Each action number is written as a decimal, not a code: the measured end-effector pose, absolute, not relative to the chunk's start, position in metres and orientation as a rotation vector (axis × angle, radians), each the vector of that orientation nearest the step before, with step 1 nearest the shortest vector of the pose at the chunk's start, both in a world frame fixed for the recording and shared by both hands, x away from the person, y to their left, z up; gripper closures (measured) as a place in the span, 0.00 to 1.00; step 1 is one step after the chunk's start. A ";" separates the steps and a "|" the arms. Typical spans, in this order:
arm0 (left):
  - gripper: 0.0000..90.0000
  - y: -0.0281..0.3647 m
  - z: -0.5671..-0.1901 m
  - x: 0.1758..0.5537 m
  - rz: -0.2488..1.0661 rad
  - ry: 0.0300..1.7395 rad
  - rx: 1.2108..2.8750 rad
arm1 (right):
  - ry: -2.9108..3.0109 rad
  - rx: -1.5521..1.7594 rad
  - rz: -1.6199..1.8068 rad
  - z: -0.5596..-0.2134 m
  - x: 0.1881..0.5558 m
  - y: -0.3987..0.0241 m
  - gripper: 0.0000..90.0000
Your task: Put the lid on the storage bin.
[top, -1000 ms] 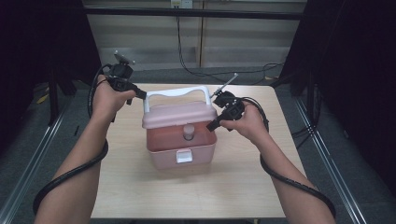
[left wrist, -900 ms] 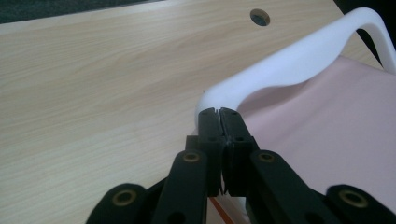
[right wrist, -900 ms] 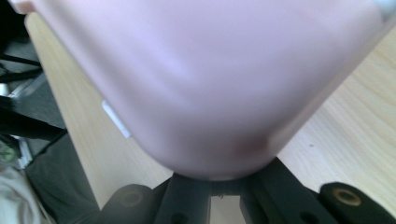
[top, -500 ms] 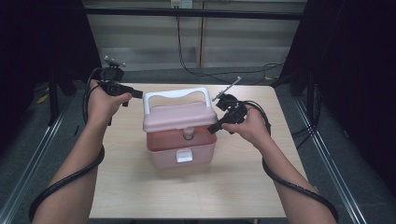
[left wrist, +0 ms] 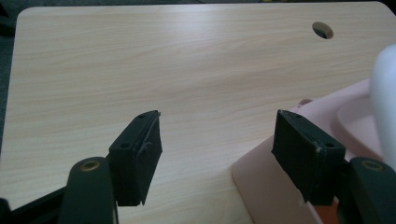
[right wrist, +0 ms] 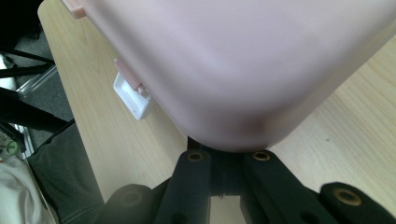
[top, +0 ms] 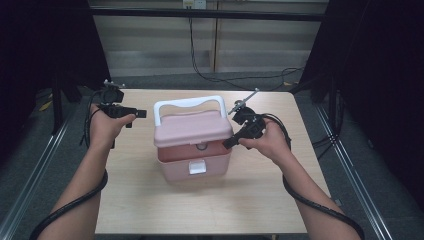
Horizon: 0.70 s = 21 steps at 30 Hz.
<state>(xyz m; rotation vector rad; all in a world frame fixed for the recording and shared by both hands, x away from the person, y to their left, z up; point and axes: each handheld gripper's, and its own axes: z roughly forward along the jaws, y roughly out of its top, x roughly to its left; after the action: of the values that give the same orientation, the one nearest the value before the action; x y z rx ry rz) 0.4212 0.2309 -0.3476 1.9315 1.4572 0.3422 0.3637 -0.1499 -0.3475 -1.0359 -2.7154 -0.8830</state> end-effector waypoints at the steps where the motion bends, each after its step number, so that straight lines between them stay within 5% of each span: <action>1: 0.36 0.233 -0.351 0.420 0.335 1.459 1.932 | -2.717 -1.032 -0.881 -0.348 0.363 -0.150 1.00; 21: 0.32 0.242 -0.413 0.403 0.275 1.488 1.937 | -2.743 -1.011 -0.871 -0.352 0.356 -0.148 0.98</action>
<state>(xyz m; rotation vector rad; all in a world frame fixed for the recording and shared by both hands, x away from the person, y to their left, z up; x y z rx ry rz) 0.4026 0.2419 -0.4133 1.9366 1.4882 0.2749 0.3563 -0.1482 -0.3515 -1.0109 -2.7433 -0.8710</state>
